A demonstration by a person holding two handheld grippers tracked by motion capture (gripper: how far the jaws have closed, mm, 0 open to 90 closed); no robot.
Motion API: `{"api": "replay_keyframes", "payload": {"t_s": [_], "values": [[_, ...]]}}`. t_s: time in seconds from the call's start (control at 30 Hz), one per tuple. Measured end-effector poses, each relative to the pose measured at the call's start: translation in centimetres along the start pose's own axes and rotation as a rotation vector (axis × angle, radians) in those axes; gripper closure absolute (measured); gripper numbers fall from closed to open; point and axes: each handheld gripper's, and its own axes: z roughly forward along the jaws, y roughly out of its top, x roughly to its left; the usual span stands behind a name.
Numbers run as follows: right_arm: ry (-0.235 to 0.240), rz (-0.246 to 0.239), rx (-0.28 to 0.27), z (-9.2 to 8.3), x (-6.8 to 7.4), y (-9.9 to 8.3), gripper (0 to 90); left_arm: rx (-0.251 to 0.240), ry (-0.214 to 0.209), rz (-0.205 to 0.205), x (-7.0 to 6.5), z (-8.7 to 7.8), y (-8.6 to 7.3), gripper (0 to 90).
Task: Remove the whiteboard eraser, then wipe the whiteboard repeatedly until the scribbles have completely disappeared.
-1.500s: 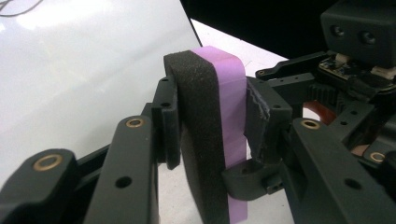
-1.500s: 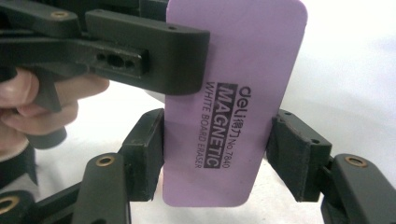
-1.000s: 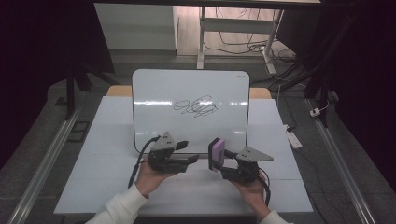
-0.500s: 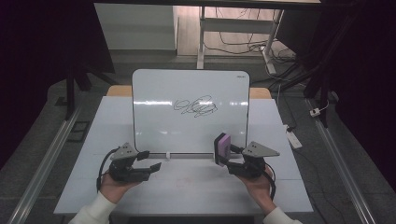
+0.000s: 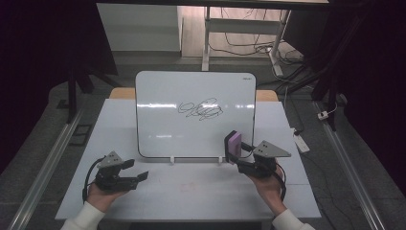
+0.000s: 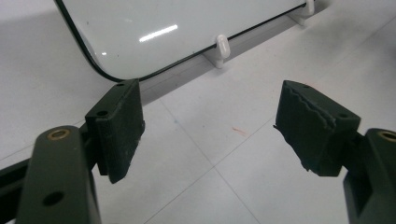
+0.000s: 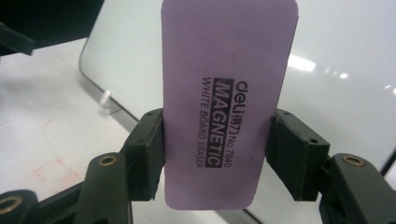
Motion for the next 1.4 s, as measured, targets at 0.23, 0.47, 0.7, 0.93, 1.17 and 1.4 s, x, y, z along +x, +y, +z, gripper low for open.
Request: {"api": "replay_keyframes", "payload": {"t_s": [0.23,0.47,0.7,0.93,1.17,1.4], "values": [[-0.03,-0.016,-0.008,0.2,-0.3,1.1,40.0,0.011,-0.003,0.021,-0.3,0.4,-0.1,23.6],[-0.065,-0.046,-0.013,1.2,-0.7,3.0,40.0,0.006,0.0,0.011,0.0,0.3,-0.2,23.2],[-0.132,-0.038,0.004,2.6,-1.7,6.0,40.0,0.003,-0.003,0.01,0.2,0.3,-0.2,22.6],[-0.189,-0.06,0.042,5.1,-2.2,8.2,40.0,0.002,-0.003,0.007,0.5,0.1,-0.4,22.6],[-0.245,-0.073,0.044,6.7,-2.5,9.7,40.3,0.0,0.002,0.003,0.6,0.0,-0.5,22.1],[-0.298,-0.091,0.087,8.9,-2.0,10.7,40.9,-0.004,0.003,0.003,0.6,-0.1,-0.6,22.0]]}}
